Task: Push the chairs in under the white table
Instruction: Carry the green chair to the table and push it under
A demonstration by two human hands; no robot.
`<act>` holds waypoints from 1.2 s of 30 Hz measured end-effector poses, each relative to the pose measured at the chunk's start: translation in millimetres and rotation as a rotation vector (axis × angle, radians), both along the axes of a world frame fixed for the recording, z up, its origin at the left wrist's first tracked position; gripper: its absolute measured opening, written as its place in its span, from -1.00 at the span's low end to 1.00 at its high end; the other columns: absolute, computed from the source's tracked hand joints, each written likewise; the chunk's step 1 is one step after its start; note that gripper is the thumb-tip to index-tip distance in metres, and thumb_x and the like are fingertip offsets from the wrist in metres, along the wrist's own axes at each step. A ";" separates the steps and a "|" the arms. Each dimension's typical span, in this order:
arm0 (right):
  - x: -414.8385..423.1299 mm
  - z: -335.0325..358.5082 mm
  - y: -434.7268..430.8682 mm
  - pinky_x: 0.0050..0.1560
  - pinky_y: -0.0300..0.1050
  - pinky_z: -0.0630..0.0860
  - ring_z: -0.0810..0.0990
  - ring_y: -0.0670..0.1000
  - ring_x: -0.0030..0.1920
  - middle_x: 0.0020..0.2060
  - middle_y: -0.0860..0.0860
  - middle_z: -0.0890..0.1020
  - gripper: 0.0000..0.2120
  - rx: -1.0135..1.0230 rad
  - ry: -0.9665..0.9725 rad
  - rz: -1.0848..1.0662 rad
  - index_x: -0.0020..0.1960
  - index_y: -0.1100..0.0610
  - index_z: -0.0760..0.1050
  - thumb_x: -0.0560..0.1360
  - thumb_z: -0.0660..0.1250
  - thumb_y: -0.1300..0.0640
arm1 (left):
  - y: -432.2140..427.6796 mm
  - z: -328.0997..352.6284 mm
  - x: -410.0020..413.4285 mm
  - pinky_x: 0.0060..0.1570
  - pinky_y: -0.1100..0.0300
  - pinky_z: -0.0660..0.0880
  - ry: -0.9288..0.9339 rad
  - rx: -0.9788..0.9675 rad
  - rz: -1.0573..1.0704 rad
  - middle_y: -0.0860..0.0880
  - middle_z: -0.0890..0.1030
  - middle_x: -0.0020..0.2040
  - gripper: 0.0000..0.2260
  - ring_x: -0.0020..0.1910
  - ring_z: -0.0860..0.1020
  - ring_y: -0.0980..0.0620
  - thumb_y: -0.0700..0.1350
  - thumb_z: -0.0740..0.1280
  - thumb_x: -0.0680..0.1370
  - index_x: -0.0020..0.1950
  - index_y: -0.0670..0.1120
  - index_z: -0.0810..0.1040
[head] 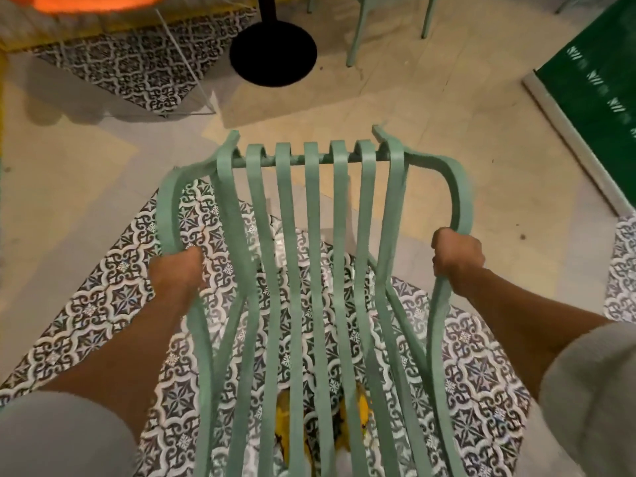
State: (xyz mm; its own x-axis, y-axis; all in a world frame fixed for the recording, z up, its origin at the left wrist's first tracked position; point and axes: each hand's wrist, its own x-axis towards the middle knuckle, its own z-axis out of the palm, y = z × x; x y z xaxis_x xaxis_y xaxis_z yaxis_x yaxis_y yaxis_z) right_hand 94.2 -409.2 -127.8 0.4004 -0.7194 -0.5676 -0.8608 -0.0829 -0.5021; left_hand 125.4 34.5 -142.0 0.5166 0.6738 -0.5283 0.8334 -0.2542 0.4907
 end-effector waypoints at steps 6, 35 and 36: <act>5.6 13.1 -4.3 -0.16 0.11 0.71 0.58 0.18 -0.43 -0.41 0.15 0.61 -0.65 0.017 0.002 0.065 -0.03 0.28 0.58 0.43 0.21 0.03 | -0.2 15.3 1.6 -0.19 0.01 0.61 0.064 0.088 -0.055 -0.25 0.71 -0.07 -0.52 -0.11 0.69 -0.24 -0.02 0.32 0.44 0.21 -0.32 0.63; -113.2 -79.0 2.6 -0.36 -0.15 0.55 0.69 0.13 -0.29 -0.18 0.13 0.72 -0.41 -0.044 0.266 0.152 0.14 0.23 0.60 0.59 0.30 -0.33 | 12.9 -58.8 -105.8 -0.17 0.01 0.59 0.059 -0.072 -0.094 -0.21 0.65 -0.25 -0.56 -0.34 0.57 -0.13 0.16 0.46 0.59 -0.09 -0.25 0.64; -111.0 -78.4 1.8 -0.36 -0.14 0.56 0.68 0.13 -0.30 -0.17 0.13 0.72 -0.40 -0.042 0.270 0.150 0.16 0.22 0.61 0.58 0.31 -0.33 | 13.8 -59.4 -105.0 -0.16 0.01 0.60 0.071 -0.067 -0.091 -0.20 0.65 -0.27 -0.57 -0.36 0.57 -0.13 0.15 0.46 0.59 -0.08 -0.26 0.65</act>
